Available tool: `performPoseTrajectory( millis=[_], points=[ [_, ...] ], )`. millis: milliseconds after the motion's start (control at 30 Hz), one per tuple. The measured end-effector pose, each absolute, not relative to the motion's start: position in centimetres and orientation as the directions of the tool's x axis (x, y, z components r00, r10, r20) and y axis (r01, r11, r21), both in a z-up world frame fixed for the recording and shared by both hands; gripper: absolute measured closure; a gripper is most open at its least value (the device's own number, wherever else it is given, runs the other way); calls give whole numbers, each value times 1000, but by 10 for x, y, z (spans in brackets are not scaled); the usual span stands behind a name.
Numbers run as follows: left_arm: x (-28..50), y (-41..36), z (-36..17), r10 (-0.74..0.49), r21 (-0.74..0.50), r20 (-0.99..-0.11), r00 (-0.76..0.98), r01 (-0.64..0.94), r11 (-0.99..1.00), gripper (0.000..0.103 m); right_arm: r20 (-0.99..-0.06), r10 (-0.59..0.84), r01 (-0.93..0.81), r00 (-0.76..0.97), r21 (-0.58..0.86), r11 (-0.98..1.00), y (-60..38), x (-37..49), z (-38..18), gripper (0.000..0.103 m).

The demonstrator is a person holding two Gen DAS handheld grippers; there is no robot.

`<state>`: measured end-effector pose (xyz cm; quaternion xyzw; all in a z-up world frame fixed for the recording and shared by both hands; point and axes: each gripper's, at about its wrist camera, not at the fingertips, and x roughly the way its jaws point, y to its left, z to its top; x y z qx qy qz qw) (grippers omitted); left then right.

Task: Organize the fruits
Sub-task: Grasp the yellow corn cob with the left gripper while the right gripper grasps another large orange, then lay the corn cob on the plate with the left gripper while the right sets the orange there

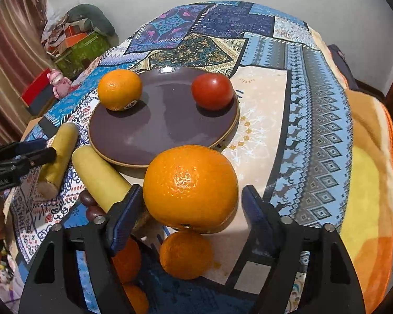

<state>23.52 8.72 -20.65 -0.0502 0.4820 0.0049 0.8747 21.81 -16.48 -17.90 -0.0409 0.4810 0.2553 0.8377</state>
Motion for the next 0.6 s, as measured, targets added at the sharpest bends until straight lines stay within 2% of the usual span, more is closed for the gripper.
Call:
performPoseTrajectory(
  millis=[167, 333, 500, 600],
  points=[
    [247, 81, -219, -97, -144, -857, 506, -53, 988, 50, -826, 403, -458, 394, 204, 865, -165, 220, -181, 34],
    [252, 80, -225, -90, -142, -865, 493, -69, 988, 52, -823, 406, -455, 397, 208, 866, -165, 220, -181, 35],
    [245, 85, -221, -52, -107, -860, 507, -81, 991, 65, -815, 411, -457, 407, 208, 865, -167, 217, -179, 36],
    [241, 95, -220, -64, -124, -856, 512, -84, 989, 66, -809, 430, -454, 400, 233, 860, -173, 214, -176, 36]
  ],
)
